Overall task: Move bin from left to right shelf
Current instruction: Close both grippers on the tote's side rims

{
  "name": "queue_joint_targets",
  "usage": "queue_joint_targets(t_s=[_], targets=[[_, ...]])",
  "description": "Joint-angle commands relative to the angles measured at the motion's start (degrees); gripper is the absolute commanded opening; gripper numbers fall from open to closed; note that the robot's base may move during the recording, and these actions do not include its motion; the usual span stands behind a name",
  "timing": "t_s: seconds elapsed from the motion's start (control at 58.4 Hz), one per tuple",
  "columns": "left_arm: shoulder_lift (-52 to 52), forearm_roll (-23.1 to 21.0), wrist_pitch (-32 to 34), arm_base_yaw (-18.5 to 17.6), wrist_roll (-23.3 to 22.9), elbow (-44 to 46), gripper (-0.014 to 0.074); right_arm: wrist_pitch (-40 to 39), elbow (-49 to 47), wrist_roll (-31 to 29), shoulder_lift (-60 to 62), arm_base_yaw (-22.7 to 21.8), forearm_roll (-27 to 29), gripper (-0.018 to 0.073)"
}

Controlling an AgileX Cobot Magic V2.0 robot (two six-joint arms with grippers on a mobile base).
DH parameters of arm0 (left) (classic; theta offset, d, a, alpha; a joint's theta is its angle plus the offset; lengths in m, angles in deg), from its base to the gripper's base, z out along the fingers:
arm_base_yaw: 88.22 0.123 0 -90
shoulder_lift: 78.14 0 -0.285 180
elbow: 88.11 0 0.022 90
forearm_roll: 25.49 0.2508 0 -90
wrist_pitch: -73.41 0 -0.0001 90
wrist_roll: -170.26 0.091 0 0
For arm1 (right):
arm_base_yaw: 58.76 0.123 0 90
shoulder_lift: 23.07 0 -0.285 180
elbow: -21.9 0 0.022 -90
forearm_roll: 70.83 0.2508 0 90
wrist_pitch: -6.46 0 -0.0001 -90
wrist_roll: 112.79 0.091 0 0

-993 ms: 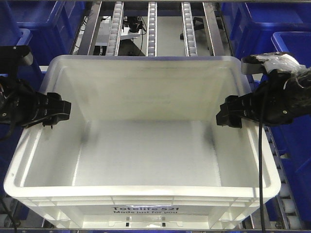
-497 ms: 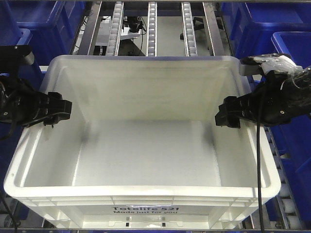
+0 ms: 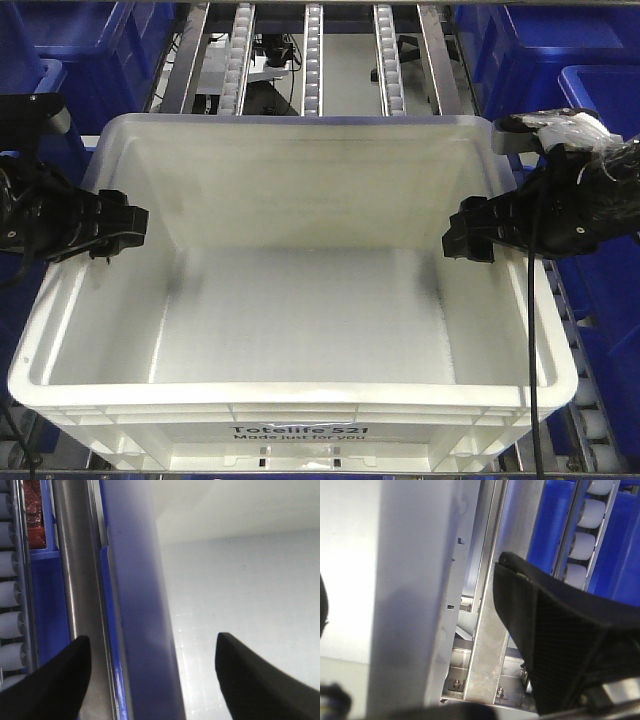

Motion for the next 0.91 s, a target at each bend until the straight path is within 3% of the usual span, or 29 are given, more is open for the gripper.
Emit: queue_joint_targets(t_s=[0.0,0.086,0.206,0.428,0.531,0.891], targets=[[-0.94,-0.6,1.49,-0.32,-0.42,1.59,0.0492,-2.65,-1.89,-0.66,1.52,-0.02,0.42,0.0585],[-0.94,-0.6,1.49,-0.32,0.0,1.59,0.0457,-2.65,-1.89,-0.66,1.52,-0.02,0.42,0.0572],[-0.94,-0.6,1.49,-0.32,1.27,1.59,0.0337,-2.65,-1.89,-0.66,1.52,-0.02,0.42,0.0498],[-0.94,-0.6,1.55,-0.32,1.5,1.59,-0.0006,-2.61,-1.89,-0.66,1.52,-0.02,0.53,0.015],[-0.94,-0.66,1.75,-0.32,1.56,1.59,-0.0008,-2.61,-1.89,-0.66,1.52,-0.02,0.53,-0.0012],[-1.59,-2.89,5.19,-0.32,1.56,1.59,-0.0004,-4.2,-1.89,-1.0,1.52,-0.02,0.95,-0.0008]])
